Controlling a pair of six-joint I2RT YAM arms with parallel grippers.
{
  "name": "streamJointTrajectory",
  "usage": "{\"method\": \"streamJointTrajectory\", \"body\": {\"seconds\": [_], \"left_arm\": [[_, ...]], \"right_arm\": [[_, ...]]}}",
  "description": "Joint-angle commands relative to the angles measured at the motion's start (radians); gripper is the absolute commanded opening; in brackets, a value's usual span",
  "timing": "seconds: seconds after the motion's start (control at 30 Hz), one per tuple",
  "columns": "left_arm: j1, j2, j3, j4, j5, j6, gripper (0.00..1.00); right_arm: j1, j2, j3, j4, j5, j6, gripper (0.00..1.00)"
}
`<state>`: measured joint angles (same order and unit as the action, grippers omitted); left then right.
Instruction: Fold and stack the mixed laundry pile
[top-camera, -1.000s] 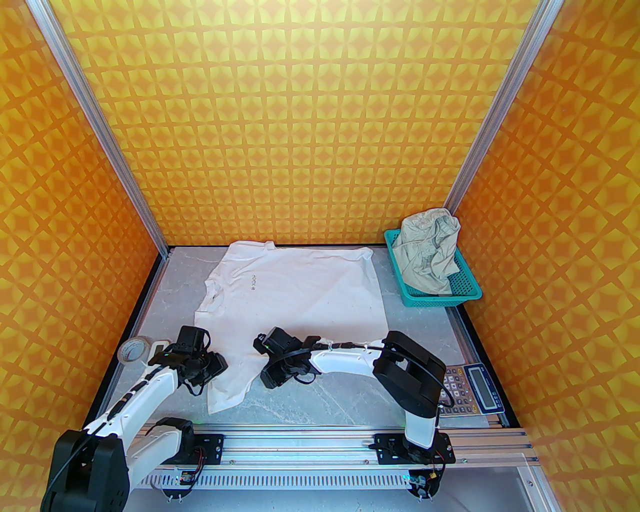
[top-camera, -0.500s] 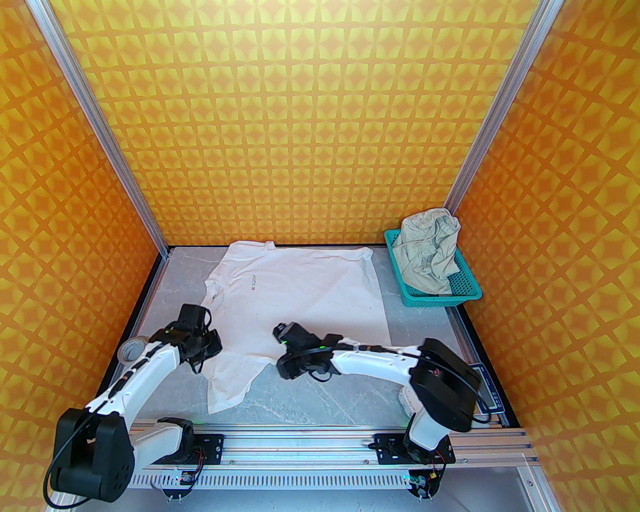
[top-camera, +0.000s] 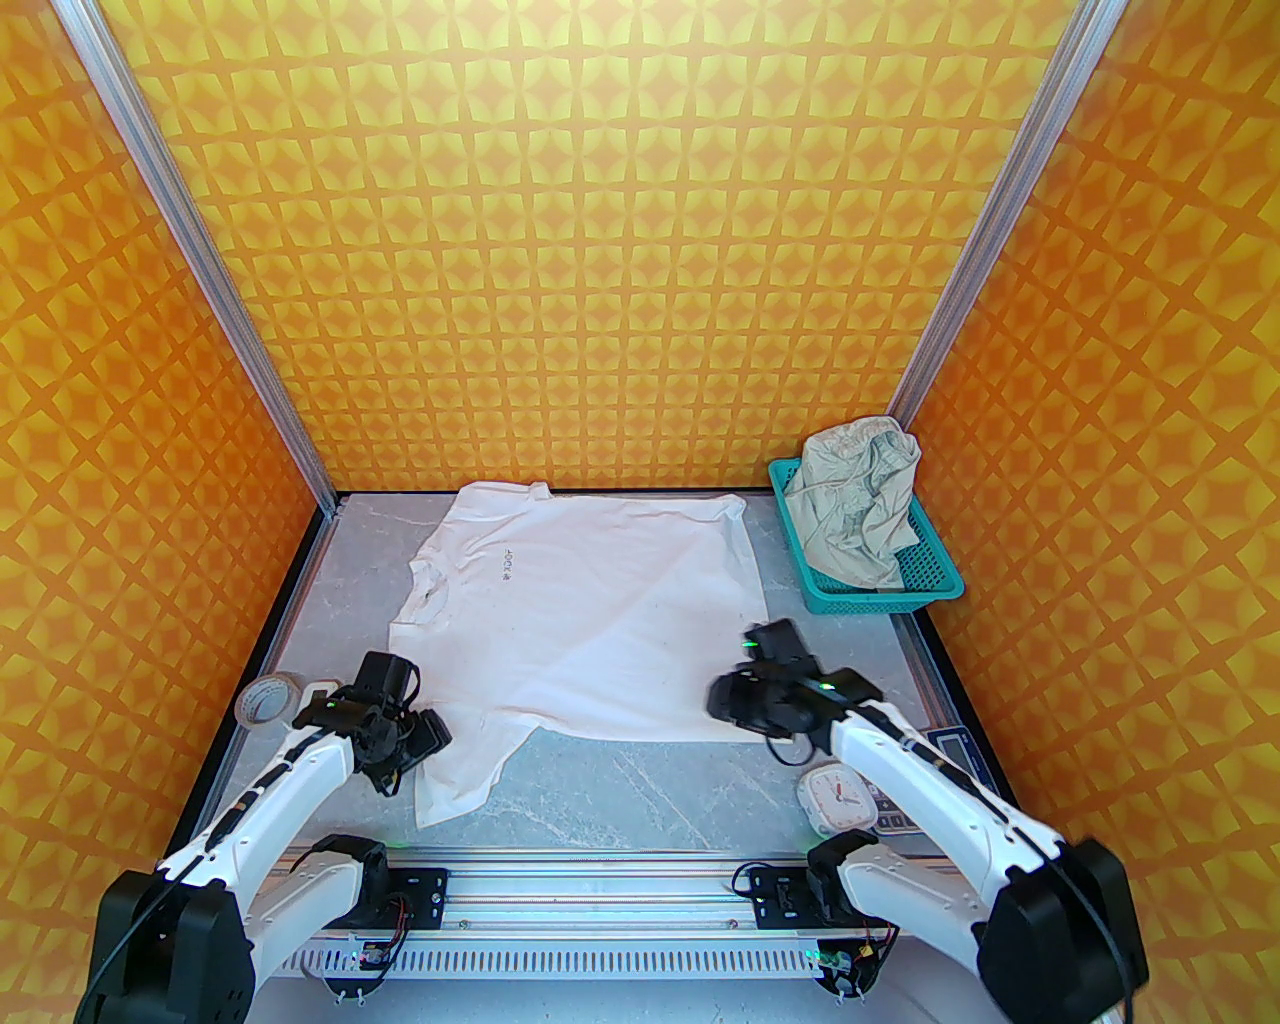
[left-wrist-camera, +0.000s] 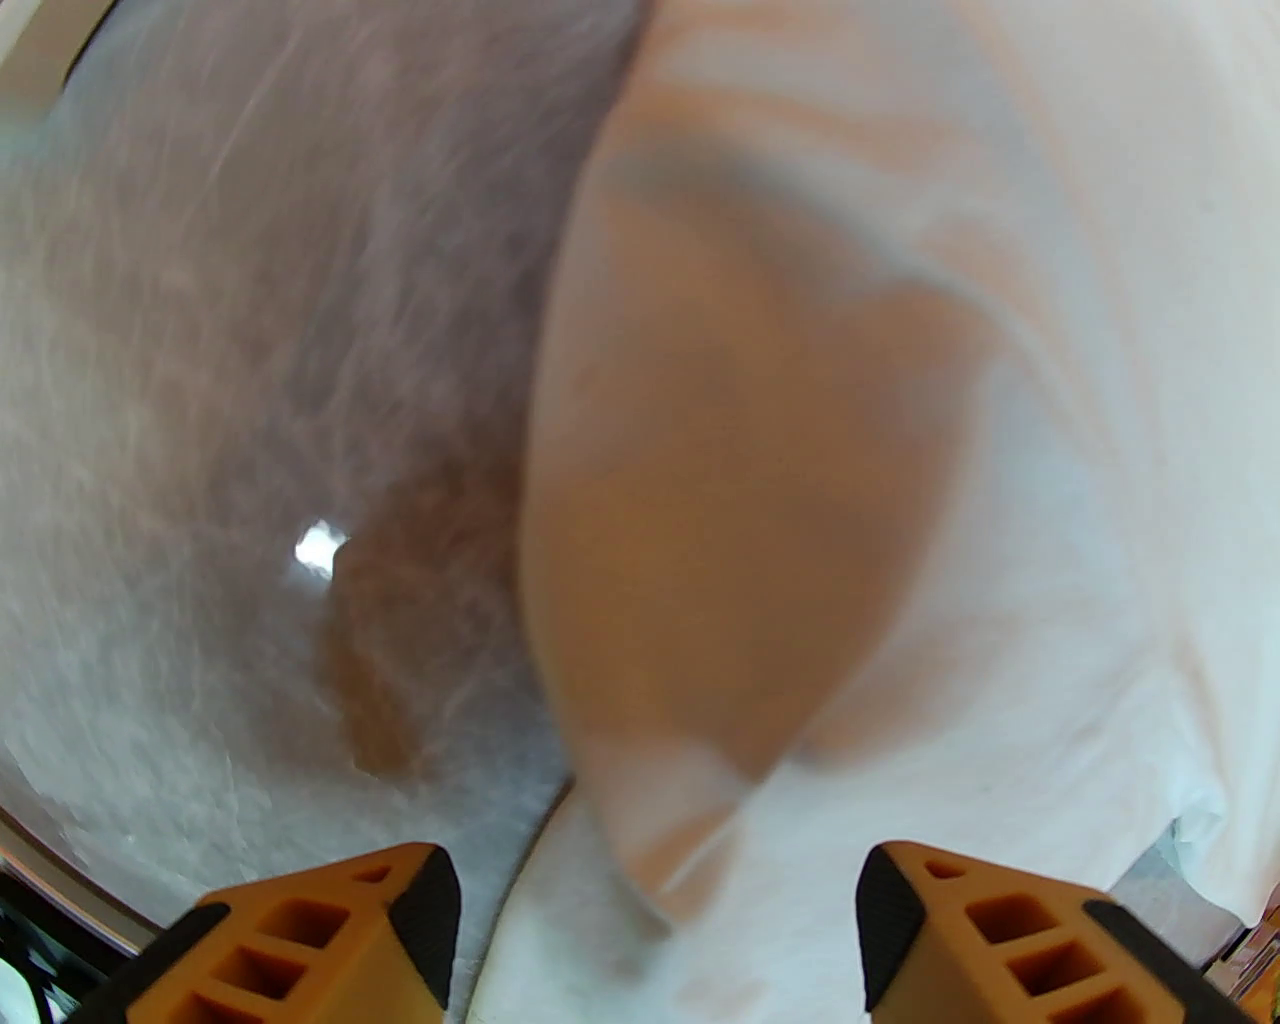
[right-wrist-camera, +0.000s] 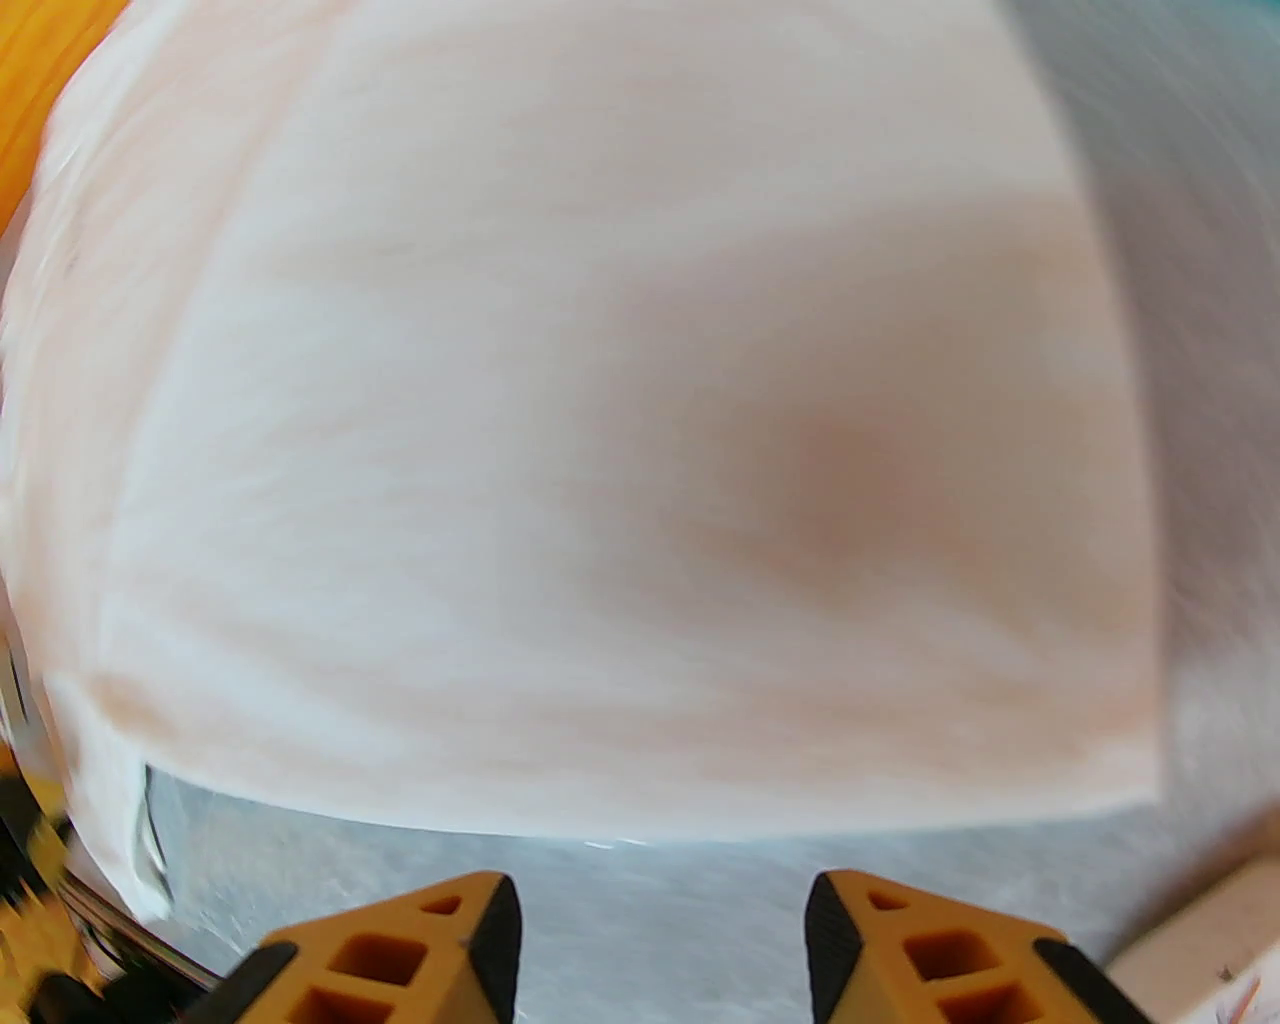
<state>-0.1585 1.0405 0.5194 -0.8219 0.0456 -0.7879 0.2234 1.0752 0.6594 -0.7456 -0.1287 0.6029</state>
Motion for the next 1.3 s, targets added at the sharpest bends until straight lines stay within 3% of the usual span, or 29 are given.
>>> {"method": "streamJointTrajectory", "body": {"seconds": [0.0,0.1,0.27,0.5,0.6,0.7,0.87,1.07,1.27], "left_arm": [[-0.008,0.012,-0.034,0.065,0.056,-0.039,0.73],[-0.007,0.056,-0.066,0.138,0.099,-0.051,0.72],[-0.007,0.058,-0.091,0.214,0.125,-0.051,0.53],[-0.008,0.049,-0.109,0.267,0.137,-0.043,0.26],[-0.009,0.037,-0.085,0.272,0.137,-0.032,0.1],[-0.008,0.023,-0.047,0.256,0.137,-0.009,0.01],[-0.006,0.009,-0.01,0.245,0.137,0.015,0.0],[-0.004,-0.019,0.045,0.2,0.137,0.051,0.0],[-0.004,-0.042,0.09,0.167,0.137,0.059,0.0]], "right_arm": [[-0.106,-0.011,-0.033,-0.055,-0.079,0.027,0.53],[-0.225,-0.007,-0.062,-0.052,-0.104,0.035,0.53],[-0.386,0.01,-0.118,0.009,-0.182,0.064,0.53],[-0.401,0.031,-0.192,0.114,-0.178,0.149,0.53],[-0.403,0.058,-0.198,0.195,-0.168,0.172,0.48],[-0.402,0.095,-0.181,0.234,-0.168,0.182,0.43],[-0.402,0.131,-0.168,0.27,-0.144,0.186,0.33],[-0.402,0.155,-0.15,0.294,-0.131,0.158,0.11],[-0.4,0.145,-0.11,0.269,-0.14,0.122,0.0]]}}
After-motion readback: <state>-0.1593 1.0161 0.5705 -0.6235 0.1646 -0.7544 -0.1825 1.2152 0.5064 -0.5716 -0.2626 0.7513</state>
